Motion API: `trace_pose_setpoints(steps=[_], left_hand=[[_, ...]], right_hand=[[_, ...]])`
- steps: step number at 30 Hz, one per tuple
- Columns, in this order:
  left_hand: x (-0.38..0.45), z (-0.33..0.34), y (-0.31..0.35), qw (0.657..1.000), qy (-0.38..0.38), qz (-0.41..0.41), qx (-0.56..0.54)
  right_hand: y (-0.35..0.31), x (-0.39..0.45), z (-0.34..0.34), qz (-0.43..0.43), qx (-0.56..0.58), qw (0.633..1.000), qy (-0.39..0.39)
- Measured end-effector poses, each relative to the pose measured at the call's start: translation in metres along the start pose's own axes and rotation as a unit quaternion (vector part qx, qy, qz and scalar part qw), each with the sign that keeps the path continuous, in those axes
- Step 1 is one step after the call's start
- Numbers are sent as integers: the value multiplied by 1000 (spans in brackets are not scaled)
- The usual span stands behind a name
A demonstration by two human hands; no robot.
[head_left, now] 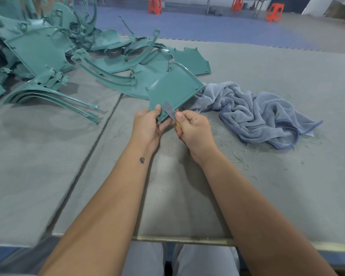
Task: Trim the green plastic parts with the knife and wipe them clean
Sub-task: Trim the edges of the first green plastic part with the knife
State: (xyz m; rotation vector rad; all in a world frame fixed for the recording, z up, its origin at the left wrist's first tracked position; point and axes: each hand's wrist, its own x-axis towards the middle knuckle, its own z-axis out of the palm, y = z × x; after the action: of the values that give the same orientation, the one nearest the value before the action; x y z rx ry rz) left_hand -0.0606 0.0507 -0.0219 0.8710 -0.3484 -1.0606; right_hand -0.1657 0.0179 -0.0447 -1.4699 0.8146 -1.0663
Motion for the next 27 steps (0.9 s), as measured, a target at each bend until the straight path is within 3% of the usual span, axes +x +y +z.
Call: trace_pose_setpoints(steps=[14,27], left_hand=[[3,1,-3,1000,4,2,14],[1,1,2,999,2,-17,33]], right_hand=[[-1,2,0,-3,60,998,24],[-3,0,0,-7,48,998,39]])
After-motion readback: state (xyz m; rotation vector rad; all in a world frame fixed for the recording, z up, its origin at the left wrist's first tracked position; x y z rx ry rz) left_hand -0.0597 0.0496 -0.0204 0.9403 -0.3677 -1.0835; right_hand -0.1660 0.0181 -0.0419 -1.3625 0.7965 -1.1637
